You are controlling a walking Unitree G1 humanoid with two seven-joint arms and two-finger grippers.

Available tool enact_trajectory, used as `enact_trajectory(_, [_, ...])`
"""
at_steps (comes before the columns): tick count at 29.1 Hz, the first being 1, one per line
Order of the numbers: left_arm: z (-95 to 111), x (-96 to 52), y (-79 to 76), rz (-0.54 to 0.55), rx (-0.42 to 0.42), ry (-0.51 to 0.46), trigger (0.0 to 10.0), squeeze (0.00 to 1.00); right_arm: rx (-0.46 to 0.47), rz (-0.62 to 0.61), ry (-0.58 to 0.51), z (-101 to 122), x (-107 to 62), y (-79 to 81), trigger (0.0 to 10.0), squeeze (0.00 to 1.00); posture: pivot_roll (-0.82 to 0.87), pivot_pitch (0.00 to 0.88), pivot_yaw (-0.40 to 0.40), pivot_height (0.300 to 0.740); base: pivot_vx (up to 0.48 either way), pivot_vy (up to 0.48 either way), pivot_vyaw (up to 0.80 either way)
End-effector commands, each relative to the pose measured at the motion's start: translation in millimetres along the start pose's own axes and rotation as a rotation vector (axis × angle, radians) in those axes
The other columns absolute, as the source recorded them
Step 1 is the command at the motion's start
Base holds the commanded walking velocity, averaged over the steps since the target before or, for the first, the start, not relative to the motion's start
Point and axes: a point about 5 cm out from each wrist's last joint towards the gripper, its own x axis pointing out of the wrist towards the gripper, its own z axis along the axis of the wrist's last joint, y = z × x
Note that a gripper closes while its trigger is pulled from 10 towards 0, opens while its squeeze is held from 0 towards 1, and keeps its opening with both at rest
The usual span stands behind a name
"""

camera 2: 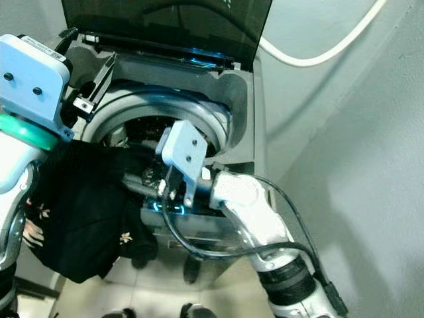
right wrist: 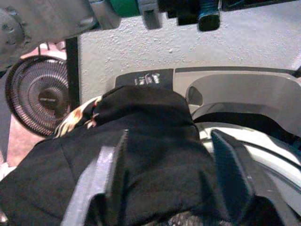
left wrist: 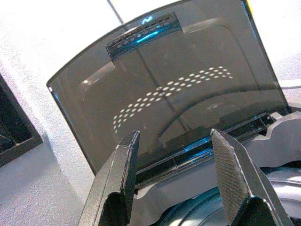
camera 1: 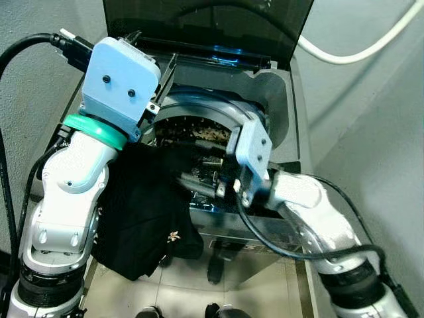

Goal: Clothes washing

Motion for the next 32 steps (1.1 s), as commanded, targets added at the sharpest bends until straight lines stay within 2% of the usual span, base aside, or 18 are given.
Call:
enact_trajectory(1, [-1.2,-1.4,-2.5,-0.009,0.006,0.004,10.0,0.0,0.0,0.032,0.003,-0.3,2.1,7.3,10.0,1.0,0.12,0.101,-0.028,0.74,0.0,0.0,0.0])
enact_trajectory(9, [-0.9,0.0,-2.3,-0.008,0.006,0.0,10.0,0.0,-0.037,0.078,0.053,-9.0,11.4,18.2,10.0,1.0,0.12,0.099,-0.027,0.74,0.0,0.0,0.0])
enact_trajectory(10, [1.6,2.7,1.2,0.0,0.01,-0.011,10.0,0.0,-0.083,0.085,0.103,-15.5,14.9,19.9,10.0,0.93,0.12,0.101,-0.03,0.74,0.0,0.0,0.0])
enact_trajectory(11, [4.5,5.5,5.3,0.008,0.01,-0.021,10.0,0.0,-0.112,0.096,0.14,-19.7,16.8,20.9,10.0,0.0,0.12,0.104,-0.032,0.74,0.0,0.0,0.0])
enact_trajectory(16, [10.6,9.5,12.6,0.021,-0.001,-0.04,10.0,0.0,-0.138,0.12,0.176,-22.5,19.4,23.6,10.0,0.0,0.12,0.106,-0.034,0.74,0.0,0.0,0.0])
enact_trajectory(23, [10.0,9.4,11.8,0.021,-0.001,-0.039,10.0,0.0,-0.167,0.099,0.199,-25.4,22.5,24.1,10.0,0.0,0.12,0.111,-0.035,0.74,0.0,0.0,0.0])
enact_trajectory(24, [10.2,9.3,10.5,0.014,-0.01,-0.036,10.0,0.0,-0.204,0.068,0.222,-27.8,23.7,21.8,10.0,0.0,0.12,0.115,-0.035,0.74,0.0,0.0,0.0])
enact_trajectory(26, [10.9,8.0,6.5,-0.037,-0.103,-0.016,10.0,0.0,-0.271,0.048,0.263,-31.8,22.9,18.9,10.0,0.0,0.12,0.117,-0.033,0.74,0.0,0.0,0.0])
enact_trajectory(27, [11.2,6.5,4.6,-0.065,-0.137,-0.008,10.0,0.0,-0.288,0.052,0.275,-33.0,21.9,18.5,10.0,0.0,0.12,0.117,-0.033,0.74,0.0,0.0,0.0])
enact_trajectory(28, [11.2,6.5,4.6,-0.065,-0.137,-0.008,10.0,0.0,-0.288,0.052,0.275,-33.0,21.9,18.5,10.0,0.0,0.12,0.117,-0.033,0.74,0.0,0.0,0.0])
enact_trajectory(29, [10.8,4.9,3.6,-0.076,-0.161,0.001,10.0,0.0,-0.291,0.055,0.279,-33.5,21.2,18.5,4.9,0.0,0.12,0.117,-0.033,0.74,0.0,0.0,0.0])
enact_trajectory(31, [10.8,4.9,3.6,-0.076,-0.161,0.001,10.0,0.0,-0.291,0.055,0.279,-33.5,21.2,18.5,4.9,0.0,0.12,0.117,-0.033,0.74,0.0,0.0,0.0])
enact_trajectory(32, [10.3,4.2,3.3,-0.079,-0.171,0.006,10.0,0.0,-0.294,0.055,0.28,-34.1,21.1,18.5,0.0,0.0,0.12,0.117,-0.033,0.74,0.0,0.0,0.0])
